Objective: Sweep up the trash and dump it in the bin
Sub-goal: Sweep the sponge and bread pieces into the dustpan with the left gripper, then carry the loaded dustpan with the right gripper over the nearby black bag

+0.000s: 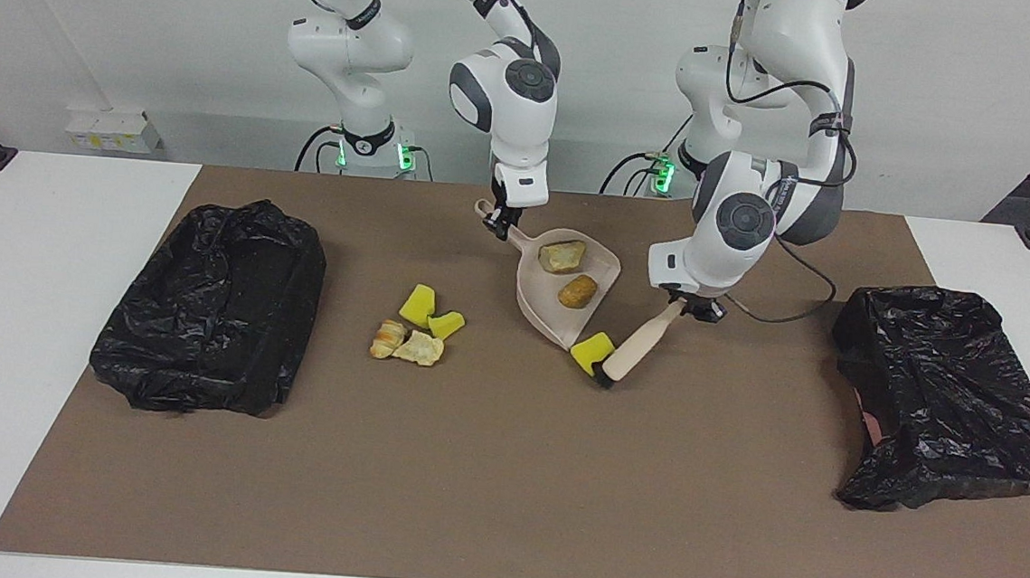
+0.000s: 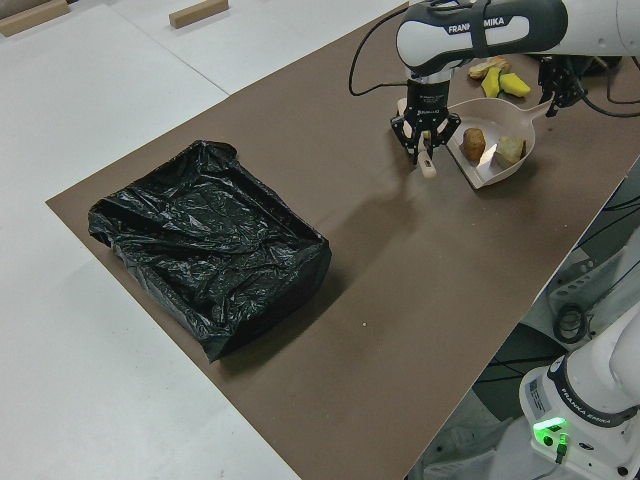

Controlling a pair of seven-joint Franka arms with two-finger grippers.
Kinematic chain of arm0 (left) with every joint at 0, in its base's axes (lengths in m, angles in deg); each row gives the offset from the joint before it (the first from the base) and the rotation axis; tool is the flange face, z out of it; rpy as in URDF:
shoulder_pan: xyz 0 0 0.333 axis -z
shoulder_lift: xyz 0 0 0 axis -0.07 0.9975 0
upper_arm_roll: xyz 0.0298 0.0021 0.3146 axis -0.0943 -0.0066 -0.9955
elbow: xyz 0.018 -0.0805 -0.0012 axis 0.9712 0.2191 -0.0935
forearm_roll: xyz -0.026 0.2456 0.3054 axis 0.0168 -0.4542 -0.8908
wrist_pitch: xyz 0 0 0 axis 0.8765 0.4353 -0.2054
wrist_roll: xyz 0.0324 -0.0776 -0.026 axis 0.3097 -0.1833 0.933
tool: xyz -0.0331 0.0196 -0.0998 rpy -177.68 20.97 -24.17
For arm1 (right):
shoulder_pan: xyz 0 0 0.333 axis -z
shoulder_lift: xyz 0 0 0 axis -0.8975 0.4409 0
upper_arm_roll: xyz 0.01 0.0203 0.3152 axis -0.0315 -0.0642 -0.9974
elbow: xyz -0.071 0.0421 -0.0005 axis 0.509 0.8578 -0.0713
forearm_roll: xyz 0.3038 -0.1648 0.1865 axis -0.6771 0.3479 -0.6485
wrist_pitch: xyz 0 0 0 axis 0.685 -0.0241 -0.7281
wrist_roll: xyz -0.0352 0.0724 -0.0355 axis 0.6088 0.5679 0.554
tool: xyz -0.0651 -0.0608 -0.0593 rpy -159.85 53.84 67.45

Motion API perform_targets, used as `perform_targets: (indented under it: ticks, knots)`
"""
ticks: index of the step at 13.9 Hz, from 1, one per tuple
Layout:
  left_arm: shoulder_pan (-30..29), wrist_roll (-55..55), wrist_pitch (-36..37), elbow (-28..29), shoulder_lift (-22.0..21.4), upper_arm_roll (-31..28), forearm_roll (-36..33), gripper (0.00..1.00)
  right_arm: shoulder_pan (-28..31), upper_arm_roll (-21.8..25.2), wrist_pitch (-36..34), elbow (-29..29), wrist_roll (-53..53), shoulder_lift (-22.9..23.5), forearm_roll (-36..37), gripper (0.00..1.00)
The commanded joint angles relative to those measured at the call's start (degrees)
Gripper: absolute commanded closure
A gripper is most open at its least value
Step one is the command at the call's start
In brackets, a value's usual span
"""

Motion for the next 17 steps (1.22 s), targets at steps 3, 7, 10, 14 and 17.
perform_targets:
  ticks: [3,7,10,14,17]
  knots:
    - [1.49,4.95,4.45,1.96,-4.83,5.49,-0.69,1.00,0.35,-0.32,-0.68,-0.37,-0.97,-0.40,-1.38,1.00]
    - [1.23,7.69,7.70,0.91,-8.61,7.25,3.77,1.00,0.35,-0.32,-0.59,-0.37,-0.97,-0.40,-1.38,1.00]
    - [0.70,13.03,8.23,0.11,-10.81,6.90,5.02,1.00,0.35,-0.32,-0.42,-0.37,-0.89,-0.32,-1.38,1.00]
    - [0.79,26.82,8.58,0.11,-11.17,6.90,5.02,1.00,0.35,-0.32,-0.42,-0.28,-0.18,-0.14,-1.38,1.00]
    - [0.53,38.24,12.34,0.20,-13.19,6.38,5.02,1.00,0.44,-0.23,-0.85,0.42,1.39,-0.31,-0.77,1.00]
